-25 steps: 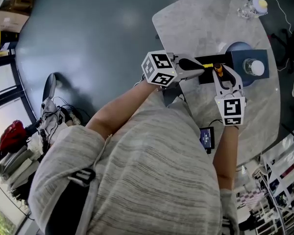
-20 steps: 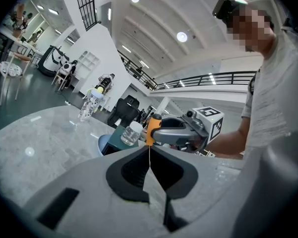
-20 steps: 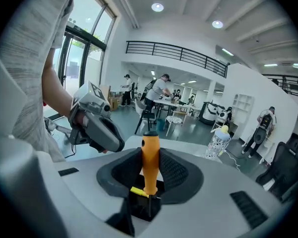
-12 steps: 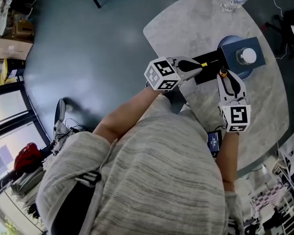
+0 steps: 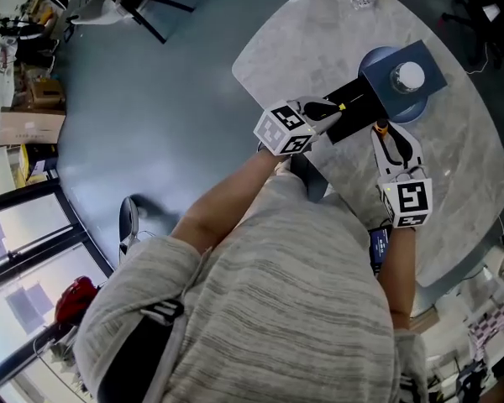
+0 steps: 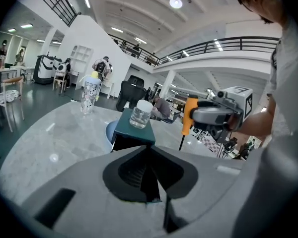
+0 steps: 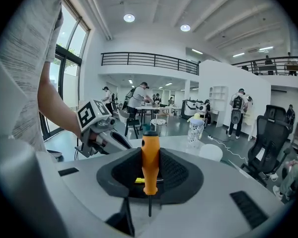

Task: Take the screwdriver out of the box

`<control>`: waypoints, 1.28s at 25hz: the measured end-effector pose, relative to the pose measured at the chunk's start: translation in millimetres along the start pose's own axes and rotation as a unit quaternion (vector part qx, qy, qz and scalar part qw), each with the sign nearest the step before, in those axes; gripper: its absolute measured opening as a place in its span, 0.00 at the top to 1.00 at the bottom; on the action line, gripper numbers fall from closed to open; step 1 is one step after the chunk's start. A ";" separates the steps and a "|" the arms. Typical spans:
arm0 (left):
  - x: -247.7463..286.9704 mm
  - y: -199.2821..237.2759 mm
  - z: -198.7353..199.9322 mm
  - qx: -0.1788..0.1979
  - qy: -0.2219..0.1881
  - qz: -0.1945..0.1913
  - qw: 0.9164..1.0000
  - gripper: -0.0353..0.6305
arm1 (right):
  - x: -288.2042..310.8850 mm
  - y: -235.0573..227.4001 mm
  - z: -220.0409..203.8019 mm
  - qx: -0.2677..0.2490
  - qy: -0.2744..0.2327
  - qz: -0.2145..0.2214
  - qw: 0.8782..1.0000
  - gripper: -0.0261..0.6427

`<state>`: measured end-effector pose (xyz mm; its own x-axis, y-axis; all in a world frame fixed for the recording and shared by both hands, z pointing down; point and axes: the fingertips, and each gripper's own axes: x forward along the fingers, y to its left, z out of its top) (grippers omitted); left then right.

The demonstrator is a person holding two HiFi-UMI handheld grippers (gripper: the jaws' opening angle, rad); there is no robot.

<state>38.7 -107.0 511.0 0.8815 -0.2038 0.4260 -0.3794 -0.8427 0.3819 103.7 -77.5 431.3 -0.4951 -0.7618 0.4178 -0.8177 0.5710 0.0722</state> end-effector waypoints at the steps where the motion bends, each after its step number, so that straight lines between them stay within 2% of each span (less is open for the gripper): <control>1: 4.4 0.6 -2.3 0.001 0.010 -0.002 1.000 0.92 | -1.5 -1.5 -1.8 0.003 0.000 -0.002 1.000 0.81; 7: 28.7 14.1 -17.2 0.020 0.082 0.011 0.996 0.91 | -5.8 -9.6 -9.3 0.013 0.000 -0.011 1.000 0.81; 12: 42.7 19.9 -25.2 0.032 0.126 0.017 0.991 0.91 | -9.8 -16.8 -13.7 0.021 0.002 -0.019 1.000 0.81; 13: 45.7 21.0 -28.0 0.032 0.135 0.017 0.990 0.89 | -10.0 -18.0 -14.3 0.024 0.001 -0.020 1.000 0.81; 15: 52.2 23.2 -34.7 0.034 0.158 0.018 0.987 0.75 | -10.0 -20.8 -15.0 0.030 -0.003 -0.022 0.999 0.81; 16: 55.4 24.5 -38.0 0.036 0.169 0.019 0.985 0.72 | -10.0 -22.0 -15.5 0.034 -0.004 -0.022 0.999 0.81; 25: 77.4 41.9 -62.4 0.090 0.253 0.050 0.962 0.71 | -13.1 -29.0 -27.8 0.054 -0.007 -0.030 0.998 0.81; 32: 86.9 50.7 -88.3 0.098 0.317 0.071 0.941 0.71 | -21.8 -32.5 -34.9 0.065 -0.008 -0.043 0.997 0.81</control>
<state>71.2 -123.5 639.9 0.4566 -0.0358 0.8890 -0.3677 -0.9175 0.1519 151.3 -68.8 451.5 -0.4251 -0.8114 0.4012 -0.8878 0.4600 -0.0104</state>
